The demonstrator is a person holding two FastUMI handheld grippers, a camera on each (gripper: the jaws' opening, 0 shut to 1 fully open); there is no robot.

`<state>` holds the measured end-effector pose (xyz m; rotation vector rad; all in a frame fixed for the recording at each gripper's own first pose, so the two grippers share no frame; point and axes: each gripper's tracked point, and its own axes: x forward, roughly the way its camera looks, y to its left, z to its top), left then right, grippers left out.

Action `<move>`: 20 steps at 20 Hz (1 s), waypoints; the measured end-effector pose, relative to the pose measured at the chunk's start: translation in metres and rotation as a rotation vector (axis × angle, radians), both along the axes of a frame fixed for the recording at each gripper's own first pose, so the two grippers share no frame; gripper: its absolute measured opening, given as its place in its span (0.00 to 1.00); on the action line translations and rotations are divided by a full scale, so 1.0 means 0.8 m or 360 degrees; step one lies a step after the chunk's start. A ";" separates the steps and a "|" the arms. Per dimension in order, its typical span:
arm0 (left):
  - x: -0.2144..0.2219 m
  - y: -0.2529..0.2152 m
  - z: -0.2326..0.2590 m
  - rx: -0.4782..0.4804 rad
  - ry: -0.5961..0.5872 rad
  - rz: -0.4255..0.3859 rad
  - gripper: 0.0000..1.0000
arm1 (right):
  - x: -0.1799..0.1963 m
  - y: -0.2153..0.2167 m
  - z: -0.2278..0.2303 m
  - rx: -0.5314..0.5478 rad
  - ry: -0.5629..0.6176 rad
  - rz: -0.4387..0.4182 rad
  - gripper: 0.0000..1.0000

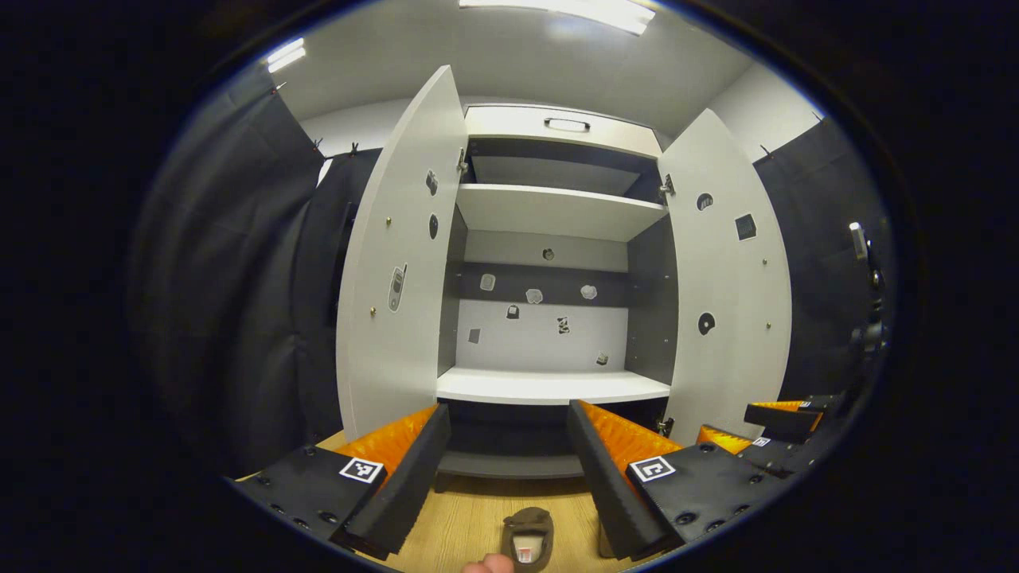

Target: Grab one shoe with the right hand and put it into the shoe cabinet, grab the other shoe with the left hand and put it into the shoe cabinet; then close the right door with the right hand and the left door with the left hand.

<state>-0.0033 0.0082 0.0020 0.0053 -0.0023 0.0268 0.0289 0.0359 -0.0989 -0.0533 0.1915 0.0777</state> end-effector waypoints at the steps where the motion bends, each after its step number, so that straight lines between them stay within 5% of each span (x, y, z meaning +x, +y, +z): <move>1: 0.001 0.001 0.000 -0.0002 0.0003 0.0003 0.96 | 0.001 0.000 -0.029 -0.0024 0.0073 0.0004 0.95; 9: -0.003 0.006 -0.014 -0.0026 0.0034 0.0021 0.96 | -0.013 -0.031 -0.262 -0.0087 0.0764 -0.0085 0.95; 17: -0.001 0.022 -0.022 -0.0018 0.0059 0.0068 1.00 | 0.025 -0.051 -0.366 -0.0281 0.0956 -0.0096 0.92; 20: 0.001 0.028 -0.022 -0.0010 0.0060 0.0094 0.96 | 0.046 -0.060 -0.387 -0.0336 0.0962 -0.0092 0.82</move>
